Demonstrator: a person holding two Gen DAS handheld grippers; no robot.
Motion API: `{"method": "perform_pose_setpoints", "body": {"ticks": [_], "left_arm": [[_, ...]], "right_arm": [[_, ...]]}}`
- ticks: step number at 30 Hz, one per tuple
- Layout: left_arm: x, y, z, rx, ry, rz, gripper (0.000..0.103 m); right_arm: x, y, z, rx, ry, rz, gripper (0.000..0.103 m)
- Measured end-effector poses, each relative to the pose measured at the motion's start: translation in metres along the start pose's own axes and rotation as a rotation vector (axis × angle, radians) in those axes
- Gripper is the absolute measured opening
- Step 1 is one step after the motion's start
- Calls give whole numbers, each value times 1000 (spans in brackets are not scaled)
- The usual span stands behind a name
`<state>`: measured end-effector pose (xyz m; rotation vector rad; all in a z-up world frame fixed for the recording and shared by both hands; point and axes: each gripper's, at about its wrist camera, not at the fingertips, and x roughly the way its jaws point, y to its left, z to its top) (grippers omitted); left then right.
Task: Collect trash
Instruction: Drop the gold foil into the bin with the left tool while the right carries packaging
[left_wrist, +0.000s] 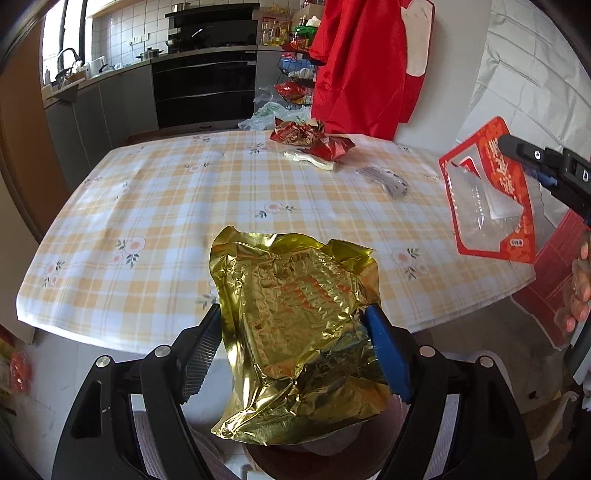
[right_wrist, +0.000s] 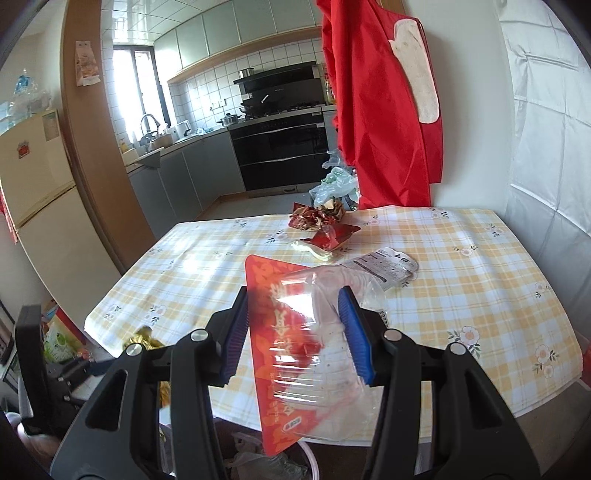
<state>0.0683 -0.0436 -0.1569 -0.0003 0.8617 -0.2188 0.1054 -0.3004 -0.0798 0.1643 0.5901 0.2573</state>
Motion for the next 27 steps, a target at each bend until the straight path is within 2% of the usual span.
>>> {"method": "perform_pose_setpoints", "body": {"ticks": [7, 11, 19, 27], "left_arm": [[-12, -14, -38, 31, 64, -26, 77], [-8, -22, -53, 37, 112, -68, 78], [7, -35, -62, 56, 169, -100, 80], [19, -22, -66, -15, 185, -128, 85]], "right_arm": [[-27, 15, -12, -6, -11, 30, 50], [-40, 21, -21, -9, -12, 43, 50], [-53, 24, -34, -2, 1, 61, 50], [-38, 26, -48, 12, 52, 92, 50]]}}
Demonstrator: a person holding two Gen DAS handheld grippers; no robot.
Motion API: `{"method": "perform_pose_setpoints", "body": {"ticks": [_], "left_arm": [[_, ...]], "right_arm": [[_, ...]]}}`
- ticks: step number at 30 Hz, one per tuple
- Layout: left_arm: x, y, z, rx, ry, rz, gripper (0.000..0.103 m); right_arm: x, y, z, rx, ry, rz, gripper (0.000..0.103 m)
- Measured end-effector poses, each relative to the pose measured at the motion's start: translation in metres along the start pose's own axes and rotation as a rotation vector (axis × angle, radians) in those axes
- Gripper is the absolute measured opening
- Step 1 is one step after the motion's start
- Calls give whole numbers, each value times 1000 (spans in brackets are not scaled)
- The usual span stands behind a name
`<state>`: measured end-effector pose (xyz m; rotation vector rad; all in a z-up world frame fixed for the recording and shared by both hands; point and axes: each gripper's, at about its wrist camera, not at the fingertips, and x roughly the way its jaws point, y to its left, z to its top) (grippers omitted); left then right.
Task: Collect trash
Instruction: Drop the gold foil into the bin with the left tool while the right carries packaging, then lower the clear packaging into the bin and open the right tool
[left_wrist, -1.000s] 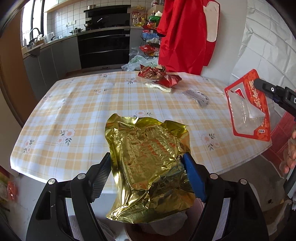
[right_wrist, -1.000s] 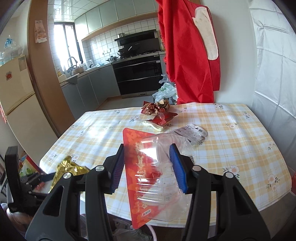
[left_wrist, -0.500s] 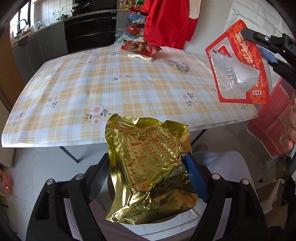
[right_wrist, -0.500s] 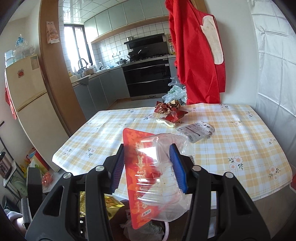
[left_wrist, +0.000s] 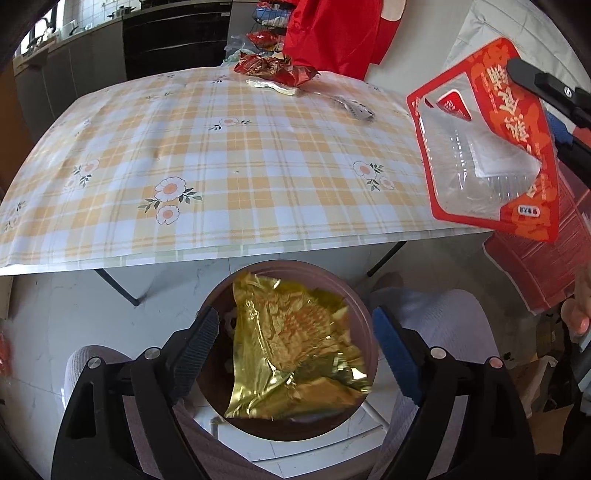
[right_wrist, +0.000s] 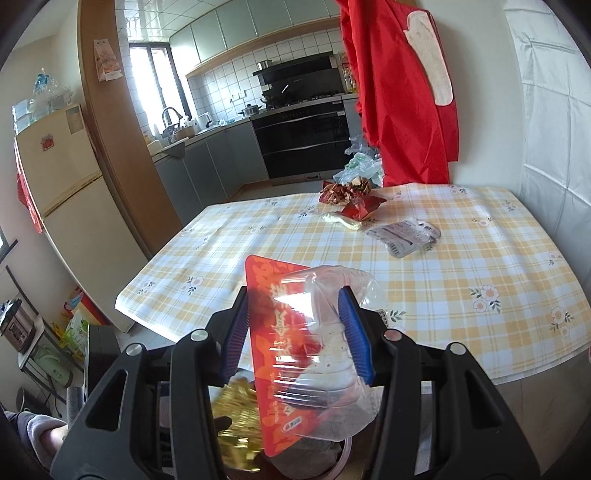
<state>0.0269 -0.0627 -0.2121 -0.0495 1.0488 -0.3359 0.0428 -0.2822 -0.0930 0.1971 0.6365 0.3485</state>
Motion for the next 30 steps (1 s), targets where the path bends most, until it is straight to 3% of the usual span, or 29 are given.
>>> {"method": "perform_pose_setpoints", "body": {"ticks": [7, 17, 30], "left_arm": [[-18, 28, 8, -107, -88, 38, 85], [-58, 74, 8, -262, -243, 206, 85], [-76, 93, -2, -336, -297, 254, 88]], "right_arm": [[18, 6, -14, 2, 51, 21, 50], [39, 29, -40, -31, 153, 74, 50], [63, 53, -69, -43, 298, 125, 54]]}}
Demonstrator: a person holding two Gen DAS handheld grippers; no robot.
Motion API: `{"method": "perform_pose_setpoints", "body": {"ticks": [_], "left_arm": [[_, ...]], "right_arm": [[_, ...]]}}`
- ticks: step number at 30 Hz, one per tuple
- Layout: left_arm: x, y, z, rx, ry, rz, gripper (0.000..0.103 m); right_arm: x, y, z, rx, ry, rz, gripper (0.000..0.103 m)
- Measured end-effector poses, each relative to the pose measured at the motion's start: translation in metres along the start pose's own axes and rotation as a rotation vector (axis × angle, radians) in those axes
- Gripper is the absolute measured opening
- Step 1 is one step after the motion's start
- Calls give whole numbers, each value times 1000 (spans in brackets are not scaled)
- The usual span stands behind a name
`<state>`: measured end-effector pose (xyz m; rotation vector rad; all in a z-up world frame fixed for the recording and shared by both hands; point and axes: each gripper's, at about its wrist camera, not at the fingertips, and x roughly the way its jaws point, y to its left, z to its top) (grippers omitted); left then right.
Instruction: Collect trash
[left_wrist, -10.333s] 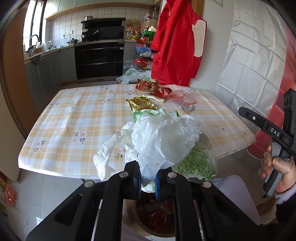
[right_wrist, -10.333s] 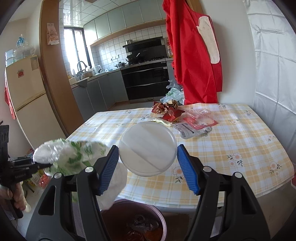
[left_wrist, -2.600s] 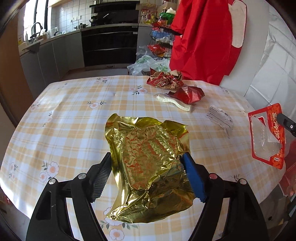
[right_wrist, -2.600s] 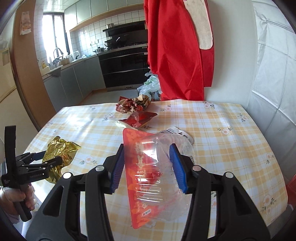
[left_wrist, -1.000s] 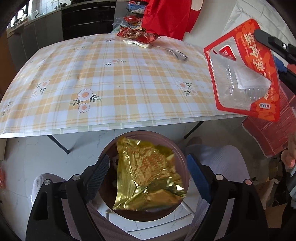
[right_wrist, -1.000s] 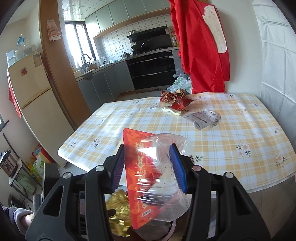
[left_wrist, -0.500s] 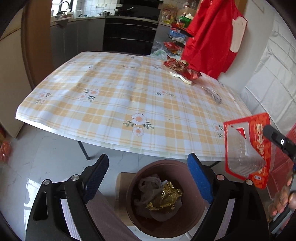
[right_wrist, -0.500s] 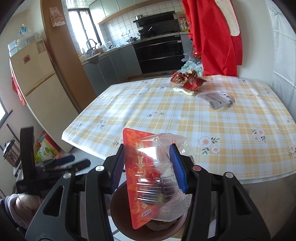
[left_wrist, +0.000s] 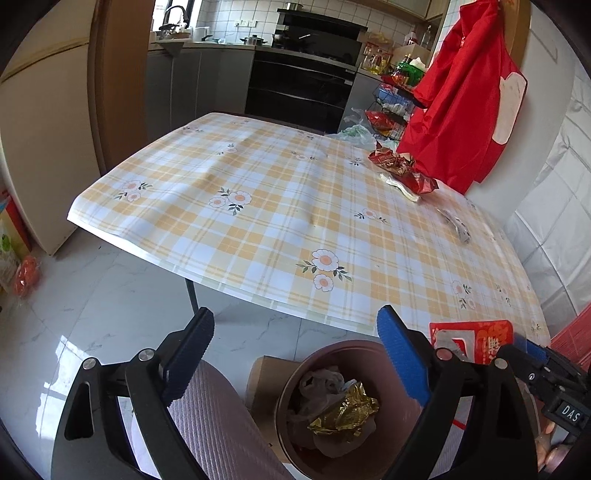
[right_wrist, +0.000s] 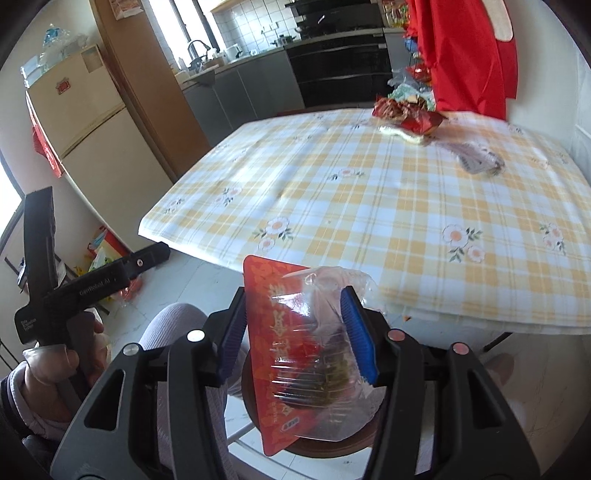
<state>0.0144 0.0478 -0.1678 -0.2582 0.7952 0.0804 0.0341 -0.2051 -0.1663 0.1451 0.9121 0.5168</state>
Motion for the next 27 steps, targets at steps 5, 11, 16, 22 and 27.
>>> {"method": "perform_pose_setpoints", "body": {"ticks": [5, 11, 16, 22, 27], "left_arm": [[1, 1, -1, 2, 4, -3, 88], [3, -2, -4, 15, 14, -3, 88], [6, -6, -6, 25, 19, -4, 88], [11, -11, -11, 40, 31, -4, 88], [16, -14, -13, 50, 40, 0, 88]], "right_arm": [[11, -1, -5, 24, 47, 11, 60], [7, -6, -3, 40, 18, -19, 62], [2, -14, -3, 55, -12, -61, 67], [5, -21, -6, 76, -10, -77, 68], [8, -28, -9, 91, -7, -80, 68]]}}
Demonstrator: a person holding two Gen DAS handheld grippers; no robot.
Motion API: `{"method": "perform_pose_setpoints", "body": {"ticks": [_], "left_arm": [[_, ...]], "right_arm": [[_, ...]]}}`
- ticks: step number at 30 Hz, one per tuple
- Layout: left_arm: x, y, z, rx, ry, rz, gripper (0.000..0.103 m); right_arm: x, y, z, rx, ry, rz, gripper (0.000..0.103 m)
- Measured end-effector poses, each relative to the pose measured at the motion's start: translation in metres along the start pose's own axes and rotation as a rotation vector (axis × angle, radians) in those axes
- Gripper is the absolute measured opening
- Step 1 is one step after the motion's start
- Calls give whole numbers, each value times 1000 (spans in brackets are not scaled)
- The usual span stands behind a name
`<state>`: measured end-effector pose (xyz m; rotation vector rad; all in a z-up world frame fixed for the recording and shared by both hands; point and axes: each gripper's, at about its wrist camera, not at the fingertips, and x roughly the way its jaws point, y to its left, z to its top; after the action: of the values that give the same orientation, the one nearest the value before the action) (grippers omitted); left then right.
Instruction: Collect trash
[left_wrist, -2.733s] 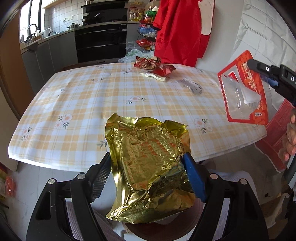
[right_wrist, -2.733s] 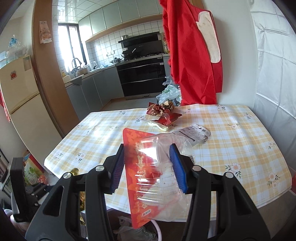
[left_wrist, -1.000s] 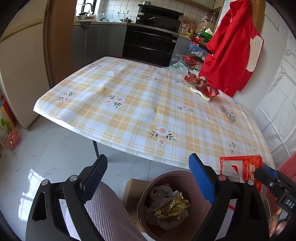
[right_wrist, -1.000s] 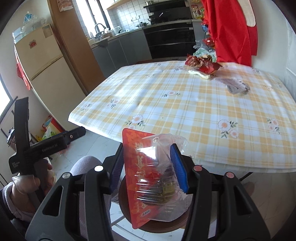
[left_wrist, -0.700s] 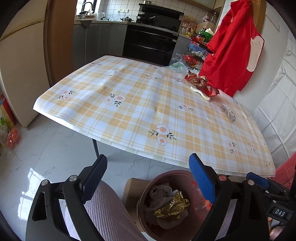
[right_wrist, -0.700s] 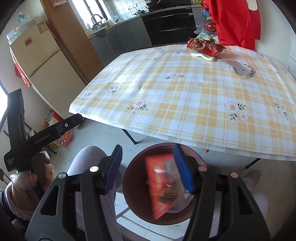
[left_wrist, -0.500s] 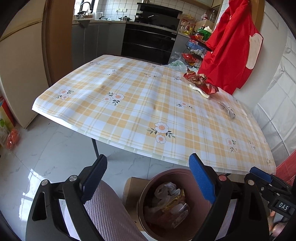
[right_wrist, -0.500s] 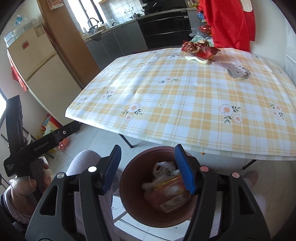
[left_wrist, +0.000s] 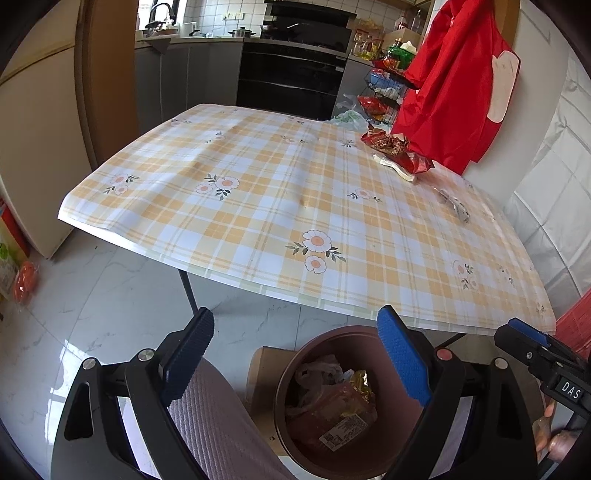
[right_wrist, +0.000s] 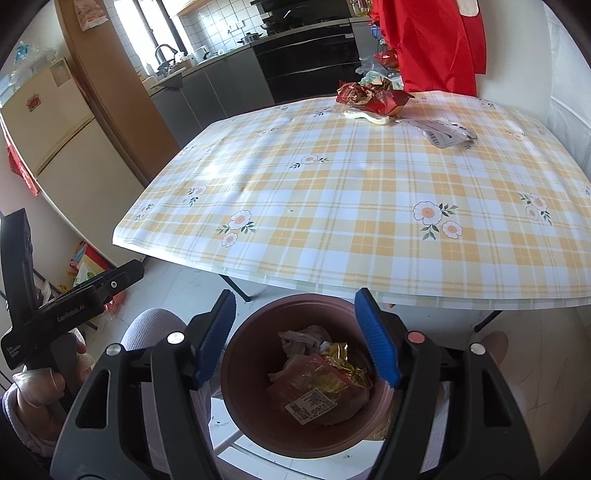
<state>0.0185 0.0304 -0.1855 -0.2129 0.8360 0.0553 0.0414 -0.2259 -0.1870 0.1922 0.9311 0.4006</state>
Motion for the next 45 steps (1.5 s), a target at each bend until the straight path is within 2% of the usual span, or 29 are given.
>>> {"method": "perform_pose_setpoints", "body": {"ticks": [19, 26, 35, 40, 45], "left_arm": [[19, -4, -1, 27, 26, 19, 88], [23, -7, 3, 44, 21, 23, 88], [41, -26, 41, 108, -22, -2, 88], [66, -43, 72, 139, -29, -28, 88], [100, -64, 103, 167, -17, -71, 88]], "right_arm": [[7, -35, 8, 48, -22, -58, 68], [4, -51, 18, 31, -51, -120, 68], [19, -89, 70, -92, -71, -256, 71], [56, -116, 113, -188, -55, -327, 71], [111, -143, 153, -223, -18, -355, 71]]}}
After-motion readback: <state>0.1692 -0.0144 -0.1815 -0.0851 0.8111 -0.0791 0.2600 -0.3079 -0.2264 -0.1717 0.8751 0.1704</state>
